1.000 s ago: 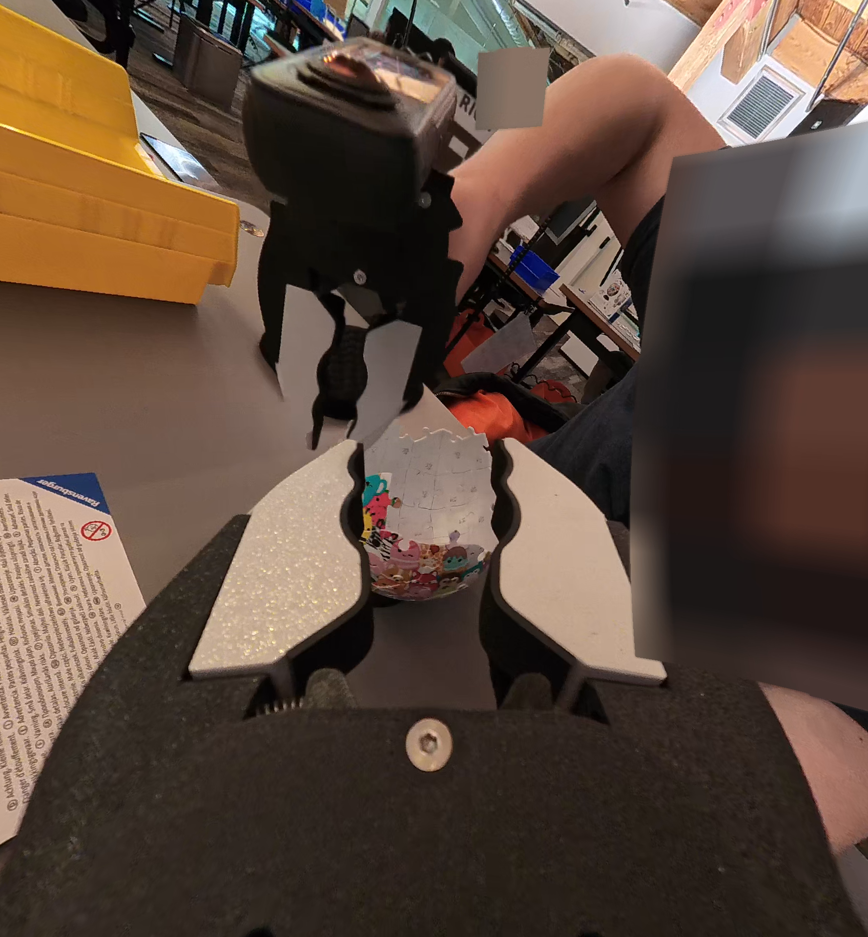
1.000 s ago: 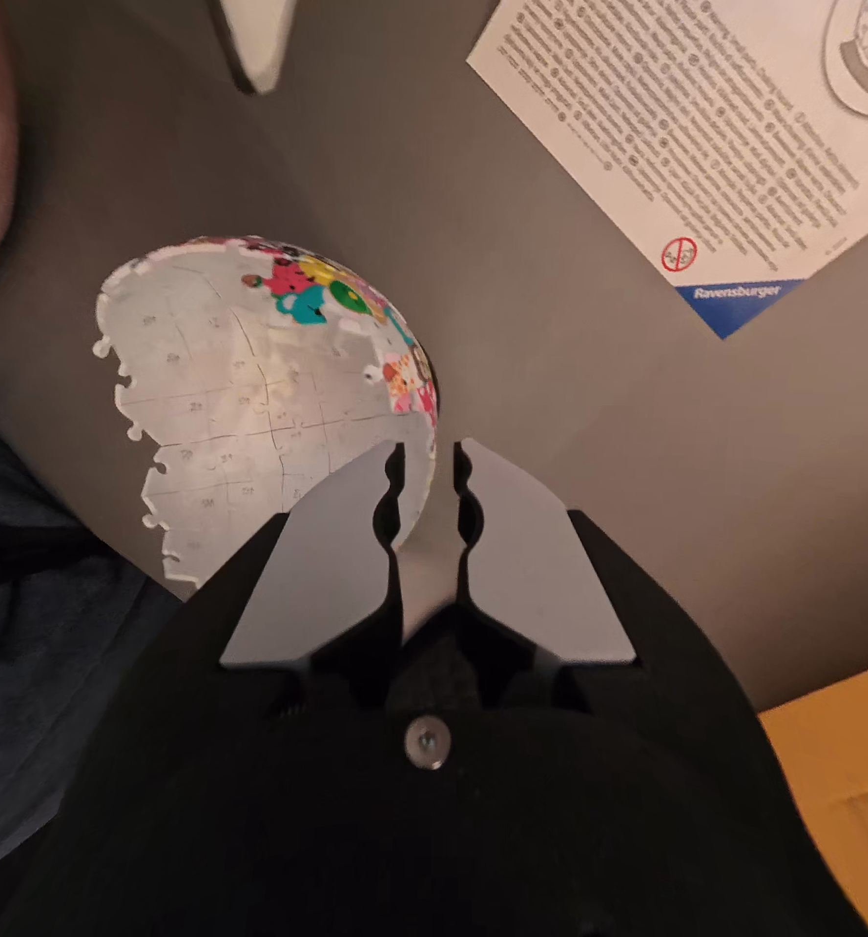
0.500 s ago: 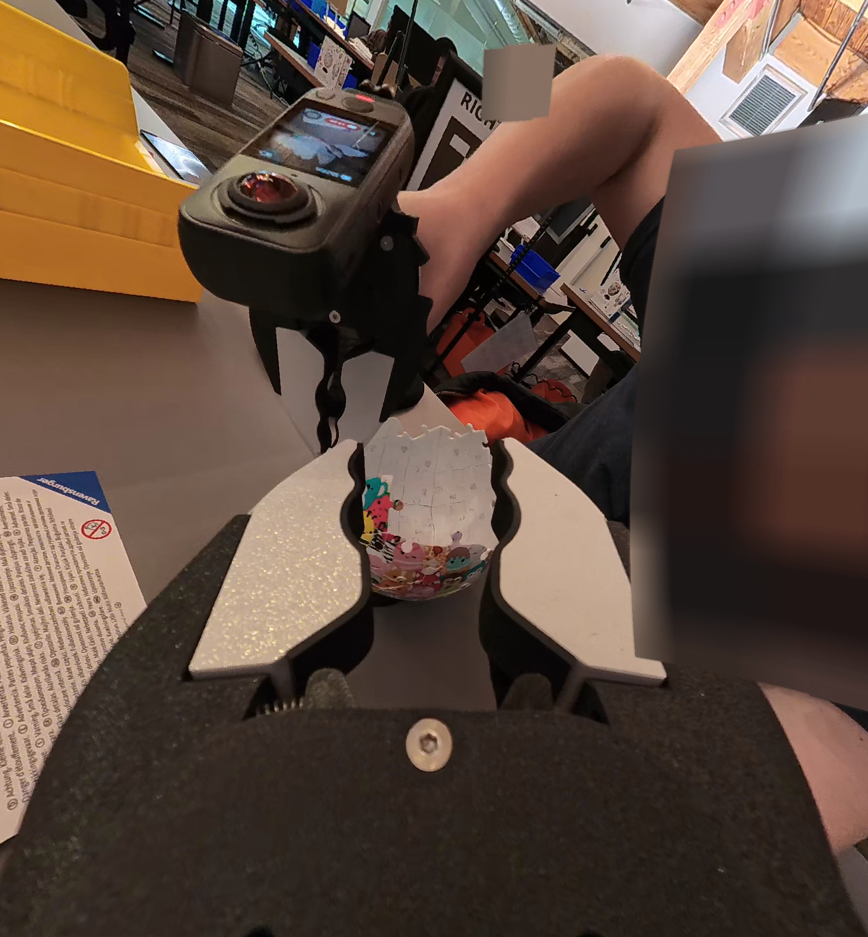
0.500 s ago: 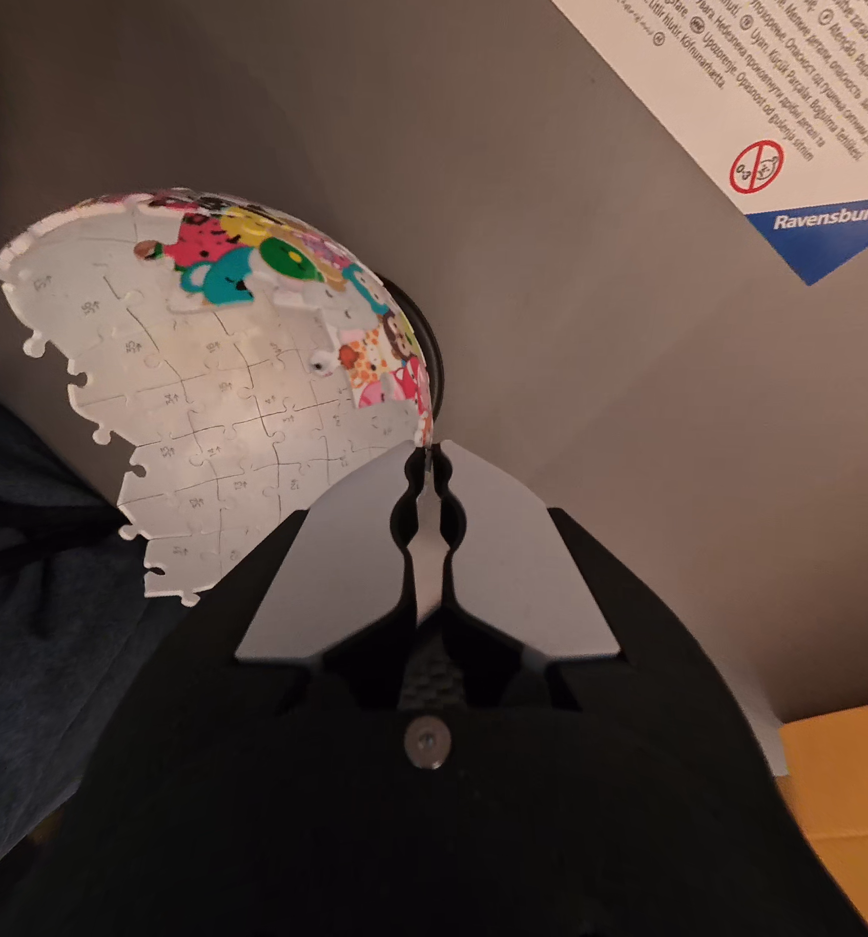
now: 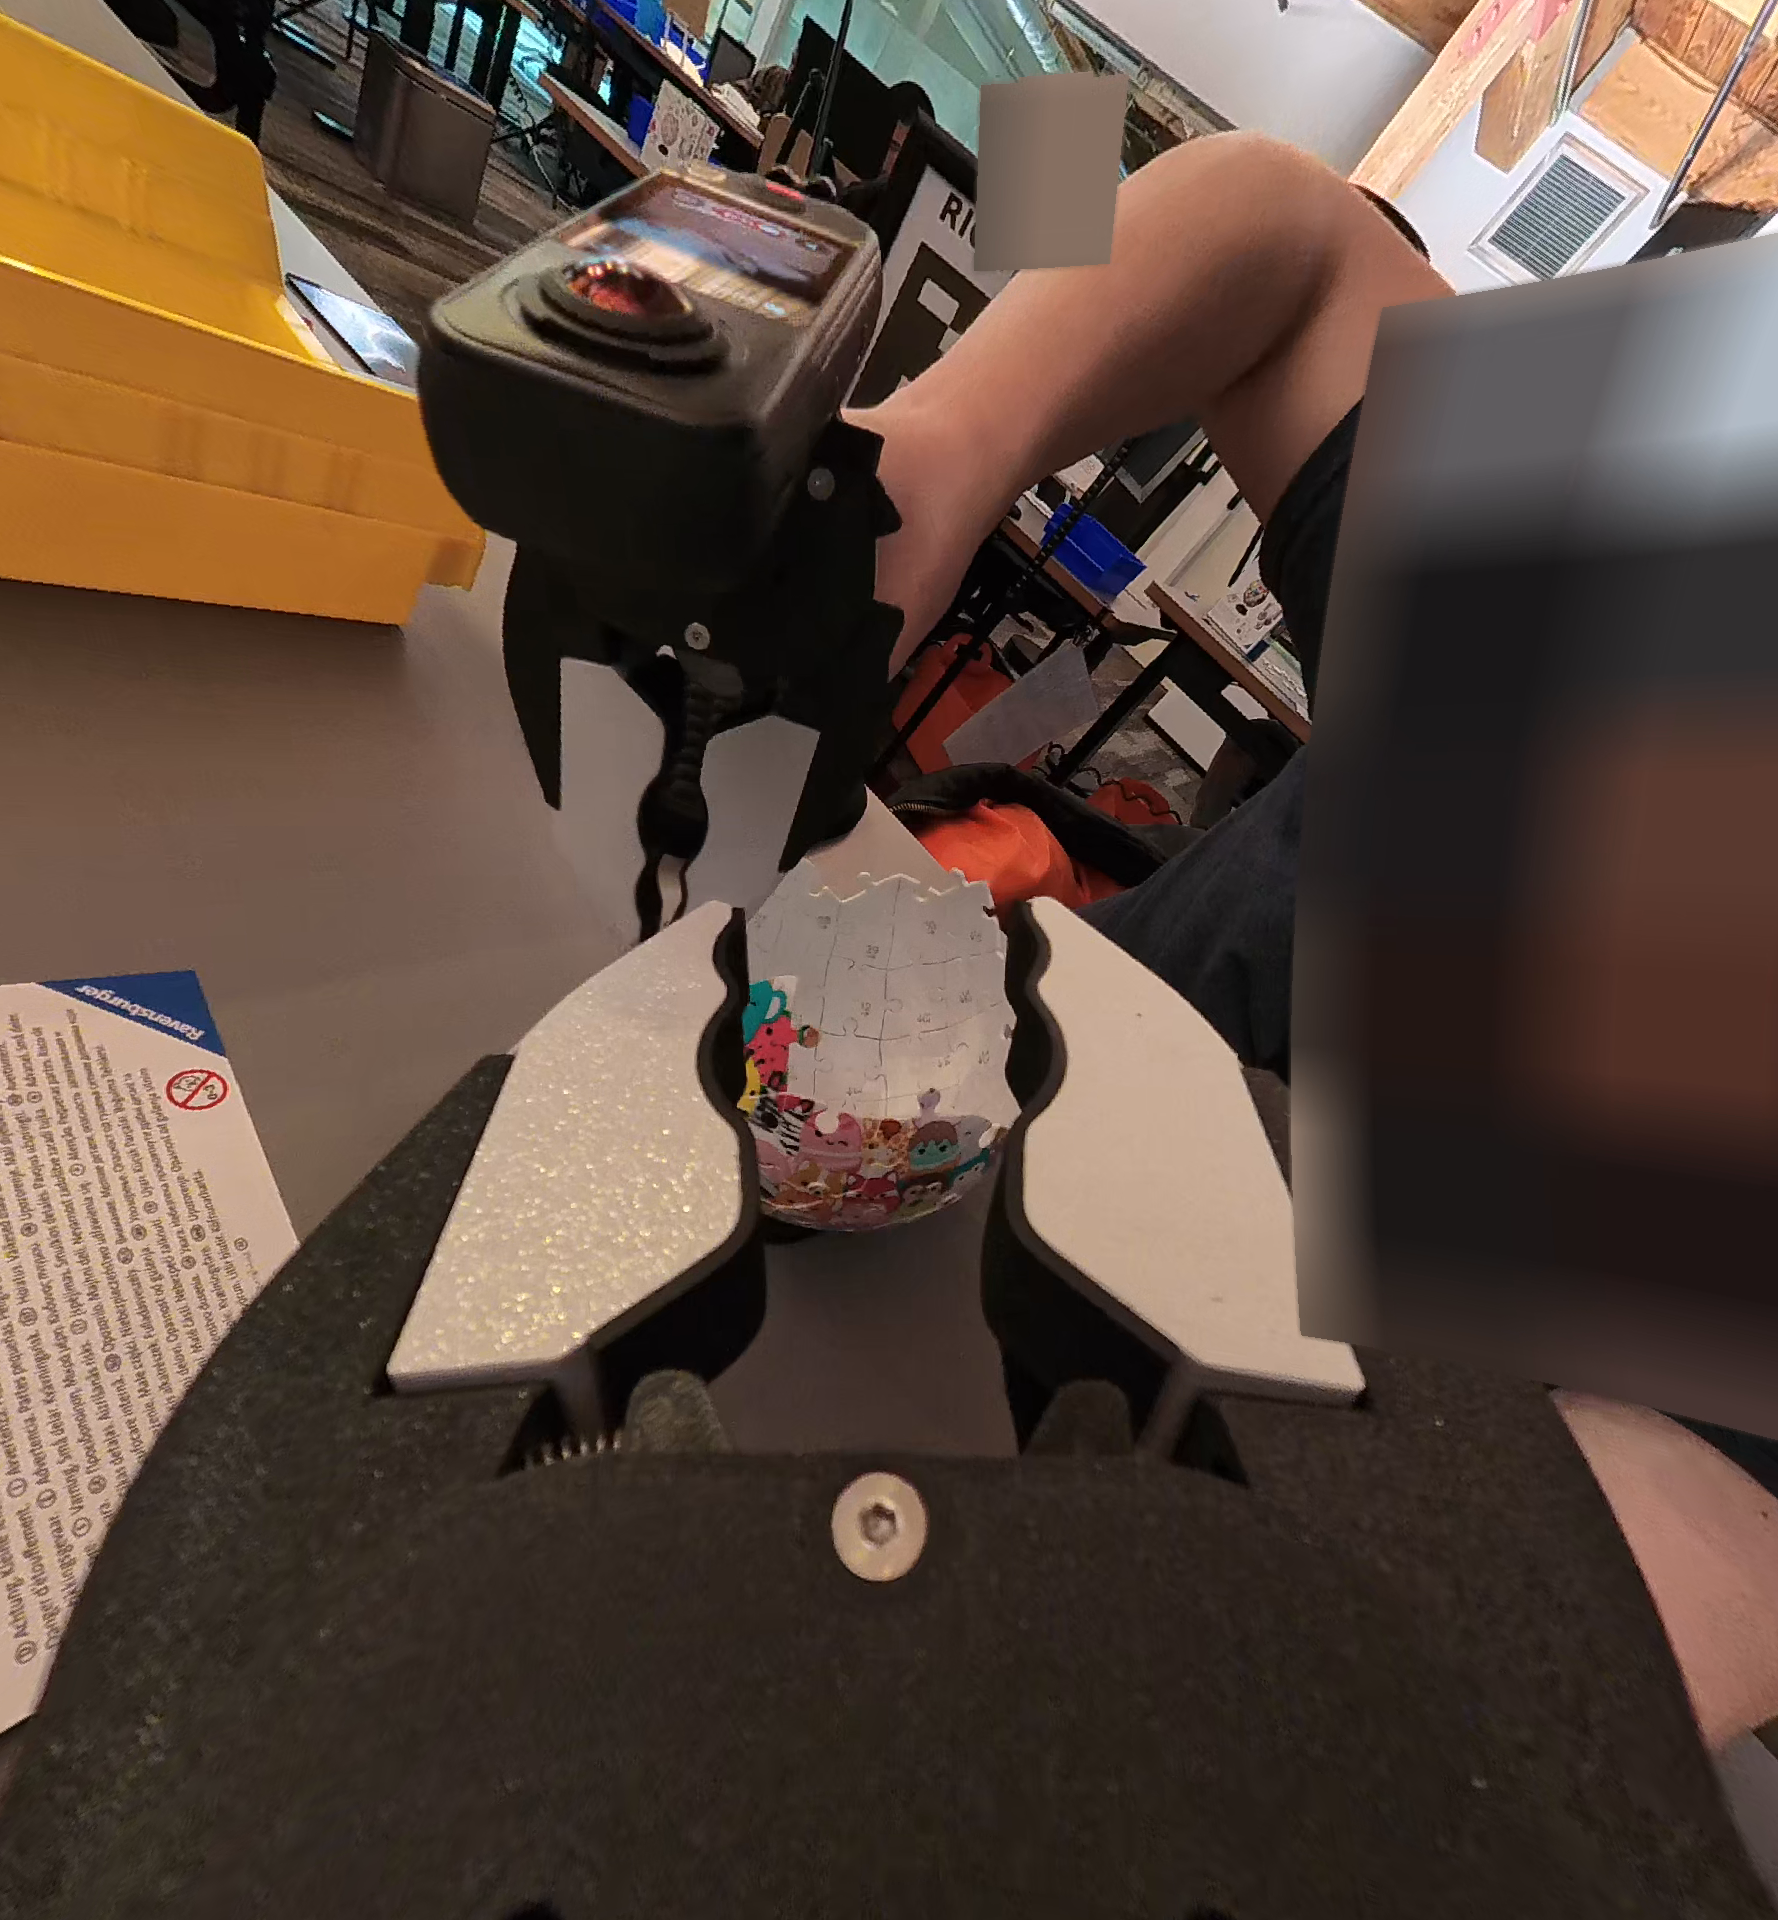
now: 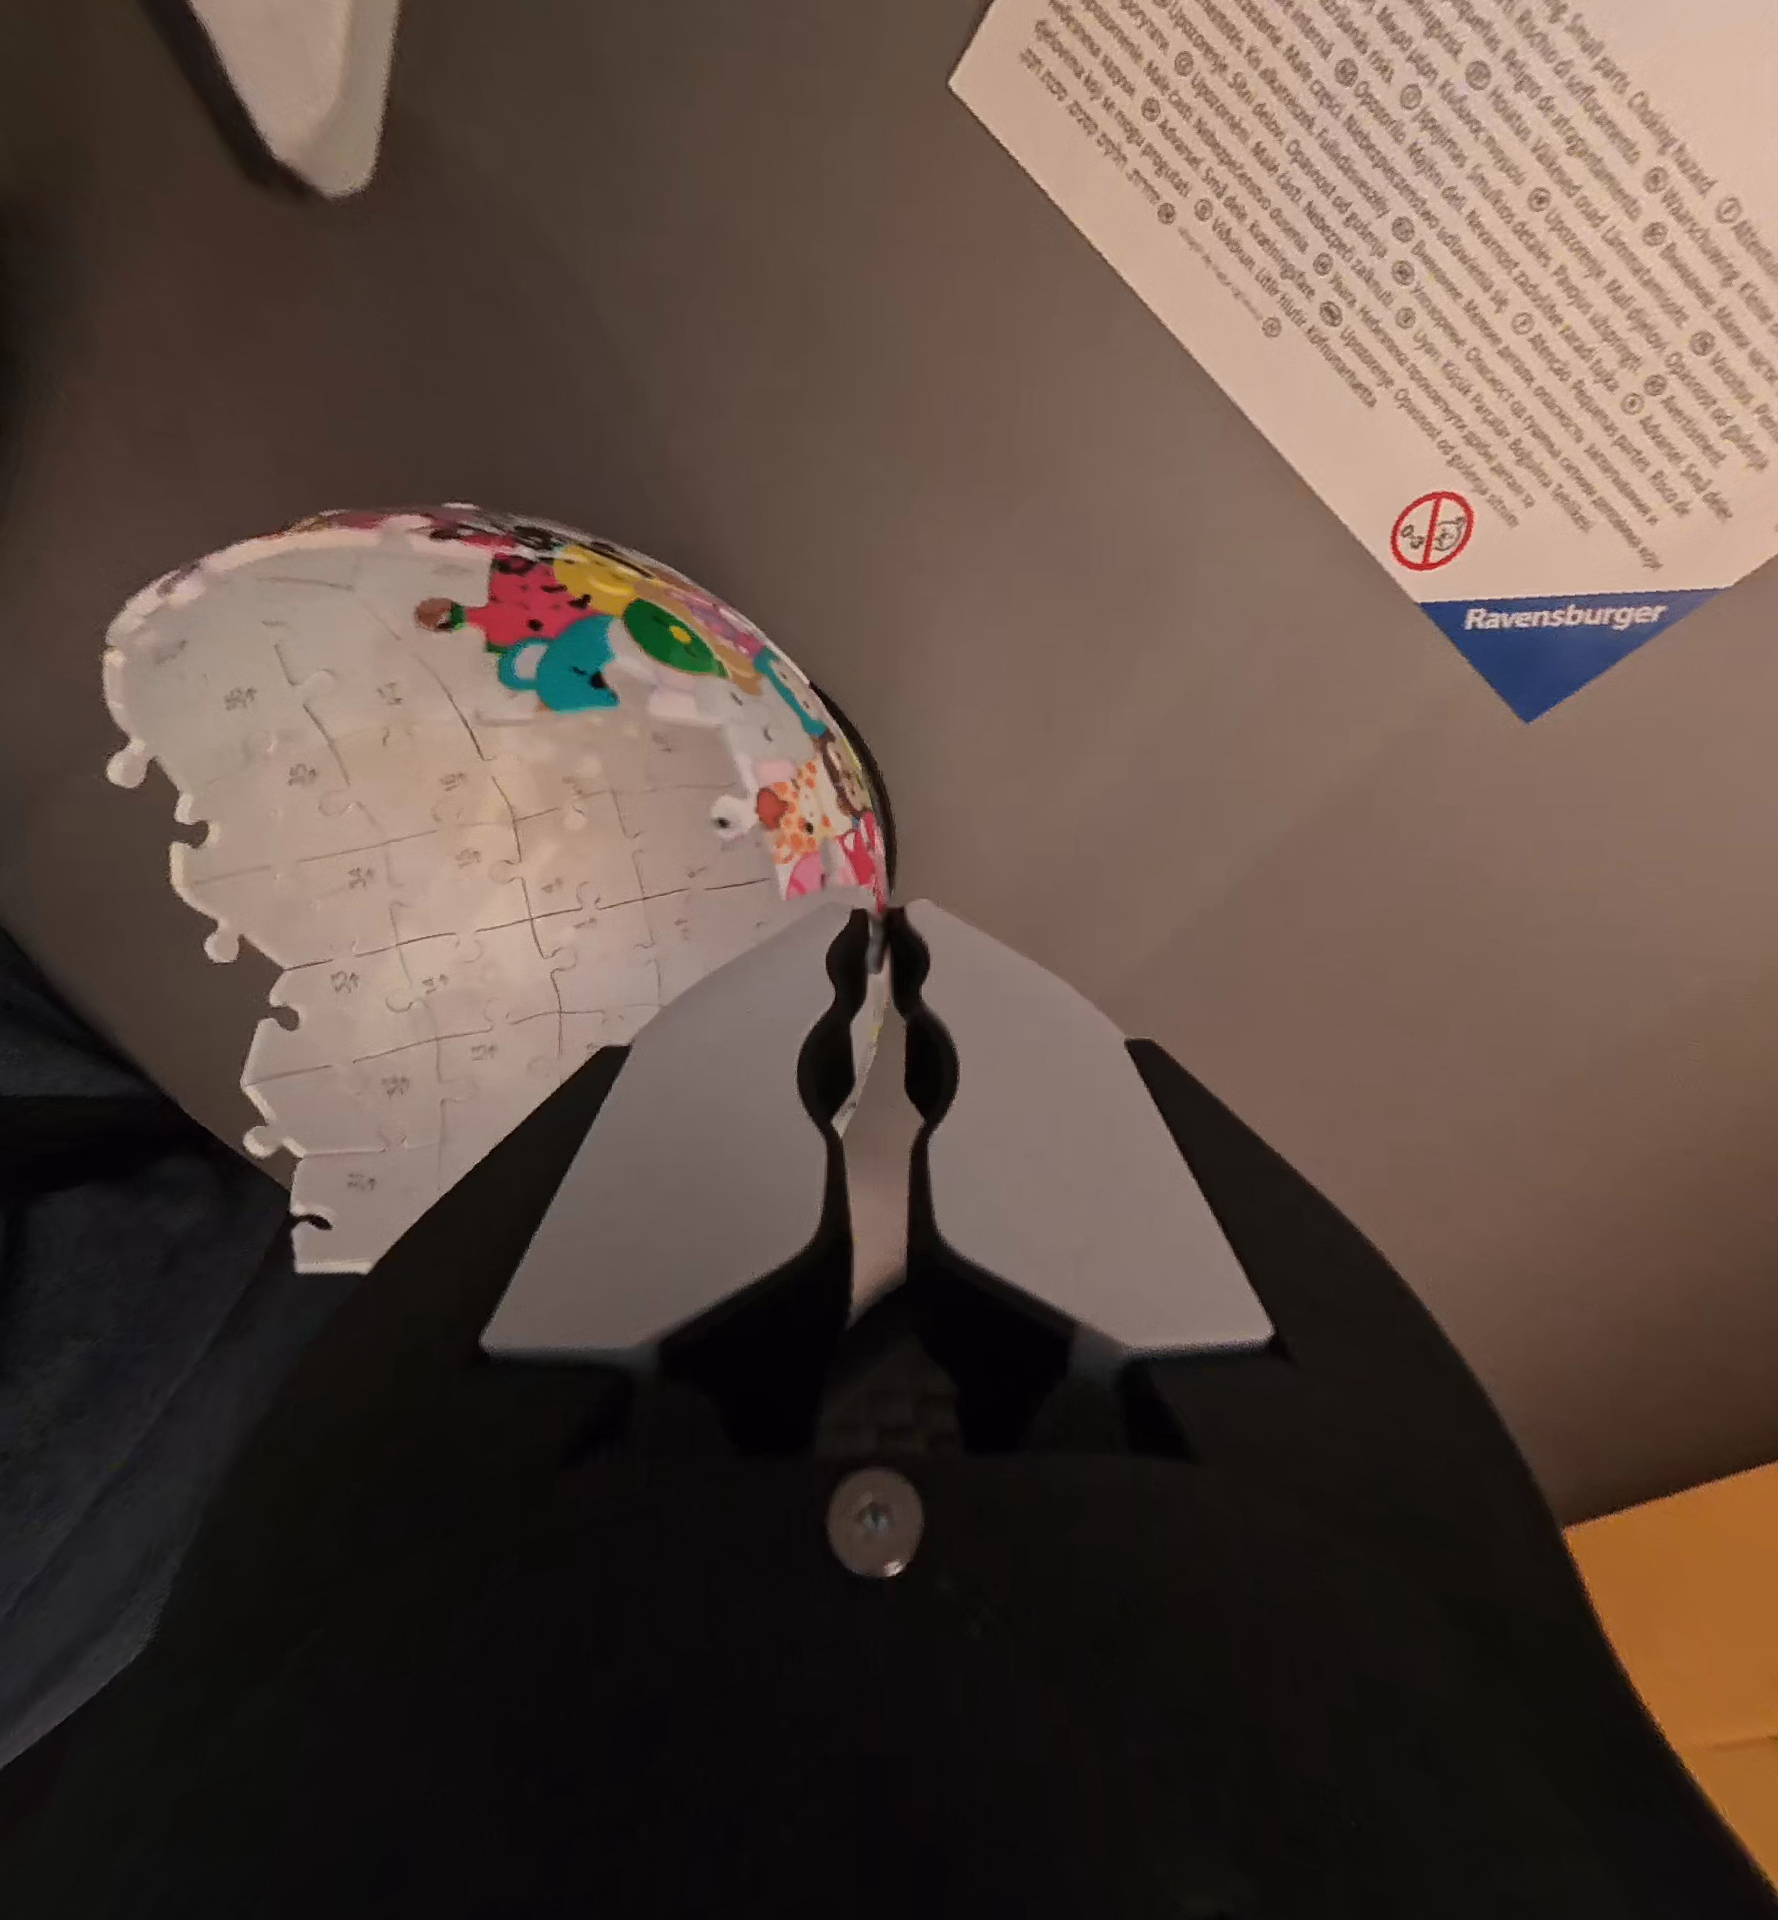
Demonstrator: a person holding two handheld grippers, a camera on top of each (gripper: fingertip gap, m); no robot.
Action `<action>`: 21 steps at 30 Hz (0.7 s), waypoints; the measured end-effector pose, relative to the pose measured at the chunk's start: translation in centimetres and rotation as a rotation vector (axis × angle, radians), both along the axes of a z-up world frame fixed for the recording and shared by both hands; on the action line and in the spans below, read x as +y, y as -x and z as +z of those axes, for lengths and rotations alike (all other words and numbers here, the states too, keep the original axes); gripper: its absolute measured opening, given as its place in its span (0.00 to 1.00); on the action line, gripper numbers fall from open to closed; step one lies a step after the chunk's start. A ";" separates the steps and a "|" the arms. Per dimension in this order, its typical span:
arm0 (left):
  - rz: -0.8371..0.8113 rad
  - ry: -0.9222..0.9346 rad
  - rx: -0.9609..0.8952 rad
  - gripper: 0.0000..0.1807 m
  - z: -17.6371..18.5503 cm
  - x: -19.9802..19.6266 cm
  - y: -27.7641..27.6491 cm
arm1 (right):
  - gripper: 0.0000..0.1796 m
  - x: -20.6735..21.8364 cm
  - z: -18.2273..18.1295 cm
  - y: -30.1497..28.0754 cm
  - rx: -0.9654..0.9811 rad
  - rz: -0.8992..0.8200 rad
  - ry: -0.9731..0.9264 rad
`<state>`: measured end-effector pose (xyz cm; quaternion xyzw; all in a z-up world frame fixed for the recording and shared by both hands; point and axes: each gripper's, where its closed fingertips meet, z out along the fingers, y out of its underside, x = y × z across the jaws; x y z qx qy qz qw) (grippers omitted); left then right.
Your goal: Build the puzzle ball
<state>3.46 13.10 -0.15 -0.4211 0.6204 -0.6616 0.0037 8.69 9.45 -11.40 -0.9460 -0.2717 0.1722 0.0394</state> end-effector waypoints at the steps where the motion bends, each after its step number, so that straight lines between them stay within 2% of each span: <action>1: 0.000 0.001 -0.001 0.26 0.0 0.0 0.0 | 0.03 0.0 -0.1 0.0 -0.008 0.005 -0.001; 3: 0.000 0.000 -0.001 0.26 0.0 0.0 0.0 | 0.03 0.0 -0.1 0.0 -0.015 0.014 -0.010; 6: 0.000 0.000 -0.003 0.26 0.0 0.0 0.0 | 0.13 0.6 0.0 0.1 -0.024 0.015 -0.050; 8: 0.000 0.000 -0.003 0.26 0.1 0.0 0.1 | 0.16 1.1 -0.1 0.2 -0.045 0.050 -0.096; 11: -0.001 0.000 -0.002 0.26 0.0 0.0 0.1 | 0.14 1.6 -0.2 0.5 -0.060 0.096 -0.172; 15: -0.003 0.000 0.001 0.26 0.0 -0.1 0.0 | 0.03 1.5 -0.1 1.0 -0.030 0.113 -0.191; 21: -0.002 0.002 0.001 0.26 -0.1 0.0 0.0 | 0.03 1.6 0.1 1.0 -0.040 0.117 -0.217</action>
